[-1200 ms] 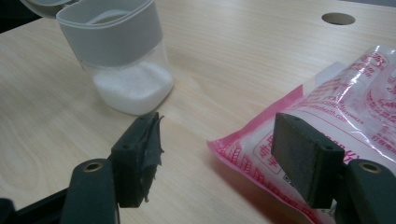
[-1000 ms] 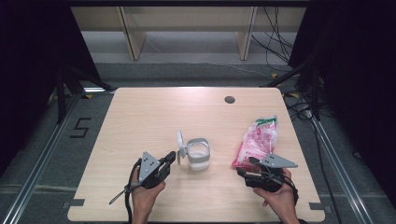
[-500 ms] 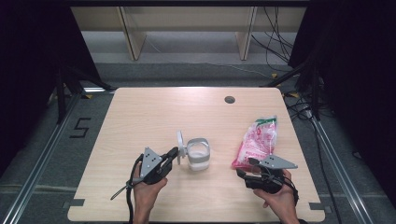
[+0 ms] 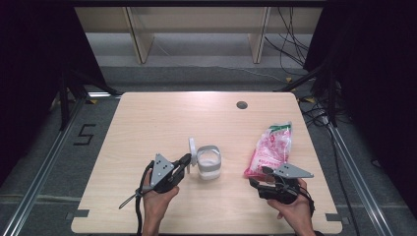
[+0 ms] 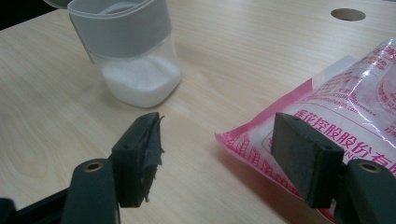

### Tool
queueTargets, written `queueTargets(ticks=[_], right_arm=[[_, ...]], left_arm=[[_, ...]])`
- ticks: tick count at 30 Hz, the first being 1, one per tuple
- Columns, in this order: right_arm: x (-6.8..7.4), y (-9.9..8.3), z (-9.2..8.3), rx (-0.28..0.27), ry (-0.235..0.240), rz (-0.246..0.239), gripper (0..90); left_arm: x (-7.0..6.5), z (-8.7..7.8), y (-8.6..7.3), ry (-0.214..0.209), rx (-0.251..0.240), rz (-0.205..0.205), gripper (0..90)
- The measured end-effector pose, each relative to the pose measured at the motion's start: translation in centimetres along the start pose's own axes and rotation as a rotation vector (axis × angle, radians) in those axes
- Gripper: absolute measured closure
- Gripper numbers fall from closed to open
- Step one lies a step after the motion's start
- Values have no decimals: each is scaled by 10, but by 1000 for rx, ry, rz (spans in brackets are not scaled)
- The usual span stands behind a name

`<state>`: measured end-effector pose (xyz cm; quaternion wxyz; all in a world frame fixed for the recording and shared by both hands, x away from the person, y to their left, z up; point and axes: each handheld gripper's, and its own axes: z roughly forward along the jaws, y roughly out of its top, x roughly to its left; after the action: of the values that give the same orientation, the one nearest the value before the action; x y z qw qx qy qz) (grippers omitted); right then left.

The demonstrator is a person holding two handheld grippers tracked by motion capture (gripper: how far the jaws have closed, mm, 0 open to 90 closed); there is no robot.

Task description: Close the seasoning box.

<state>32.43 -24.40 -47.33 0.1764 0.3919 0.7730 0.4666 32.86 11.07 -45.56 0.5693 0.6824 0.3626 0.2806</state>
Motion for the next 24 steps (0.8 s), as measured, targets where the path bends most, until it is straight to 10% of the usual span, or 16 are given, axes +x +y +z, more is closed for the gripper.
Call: queueTargets(ticks=[24], right_arm=[[-1,-1,-1,2,2,-6,344]], left_arm=[[-14,11,2,-34,0,15,879]])
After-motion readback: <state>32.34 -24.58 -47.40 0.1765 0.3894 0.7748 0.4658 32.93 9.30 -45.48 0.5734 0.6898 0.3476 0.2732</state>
